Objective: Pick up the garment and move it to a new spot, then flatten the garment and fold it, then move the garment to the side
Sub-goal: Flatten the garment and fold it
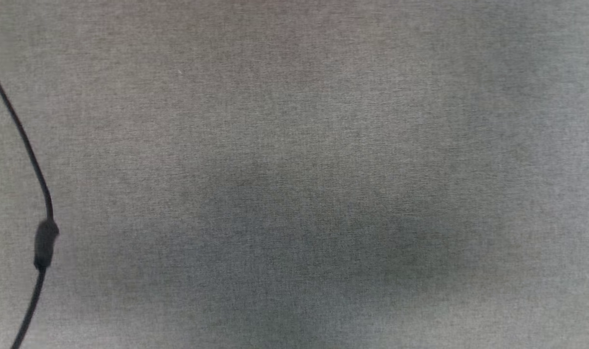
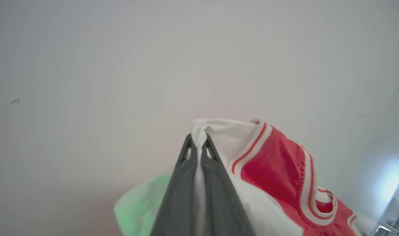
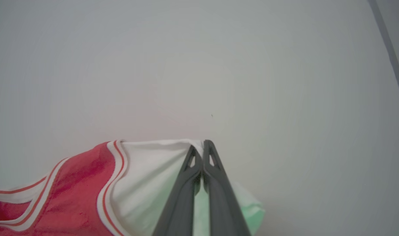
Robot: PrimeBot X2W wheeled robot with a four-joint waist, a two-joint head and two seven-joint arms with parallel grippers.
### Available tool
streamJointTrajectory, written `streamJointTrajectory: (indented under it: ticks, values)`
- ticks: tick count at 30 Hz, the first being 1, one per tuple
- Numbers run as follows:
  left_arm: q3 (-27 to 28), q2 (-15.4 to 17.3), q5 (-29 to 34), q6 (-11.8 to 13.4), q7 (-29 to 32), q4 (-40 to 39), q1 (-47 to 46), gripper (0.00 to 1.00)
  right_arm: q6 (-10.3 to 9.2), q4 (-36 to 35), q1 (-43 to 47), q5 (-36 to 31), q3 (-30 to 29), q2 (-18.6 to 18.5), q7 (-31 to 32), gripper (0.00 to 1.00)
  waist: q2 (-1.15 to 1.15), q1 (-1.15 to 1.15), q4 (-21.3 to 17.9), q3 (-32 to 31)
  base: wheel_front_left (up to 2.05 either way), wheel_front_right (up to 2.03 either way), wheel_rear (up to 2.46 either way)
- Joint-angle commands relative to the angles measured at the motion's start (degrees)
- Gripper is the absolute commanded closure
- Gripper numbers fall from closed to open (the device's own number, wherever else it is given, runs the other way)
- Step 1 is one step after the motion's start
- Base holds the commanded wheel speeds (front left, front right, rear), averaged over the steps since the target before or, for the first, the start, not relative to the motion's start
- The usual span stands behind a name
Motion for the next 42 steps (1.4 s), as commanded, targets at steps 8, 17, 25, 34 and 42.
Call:
streamJointTrajectory:
  ticks: [8,17,25,34,42]
  values:
    - [1.3,0.5,-7.3,-0.8,8.2,-0.7,4.3,1.0,0.01,5.6,-1.2,-1.5,2.9,-0.8,2.3,1.0,0.0,-0.01,0.8,-1.3,0.0,0.0,0.0]
    - [0.7,6.8,-16.3,-0.8,15.3,-18.9,29.1,1.0,0.01,-5.3,19.0,6.2,10.6,-4.1,11.5,1.0,0.0,-0.01,1.7,-2.1,0.0,0.0,0.0]
    - [0.0,11.5,-19.5,-0.8,16.0,-35.8,52.1,1.0,0.01,-23.9,43.5,15.3,10.1,-9.2,17.3,1.0,0.0,-0.01,2.1,-4.2,0.0,0.0,0.0]
    - [1.5,17.3,-19.1,-0.8,13.7,-51.5,72.1,1.0,0.01,-47.7,71.2,19.8,5.0,-12.1,28.2,1.0,0.0,-0.01,1.7,-7.0,0.0,0.0,0.0]
    - [1.8,21.2,-17.3,-0.8,12.1,-59.6,85.8,1.0,0.01,-60.3,90.0,21.3,-0.4,-9.3,39.8,1.0,0.0,-0.01,2.2,-8.3,0.0,0.0,0.0]
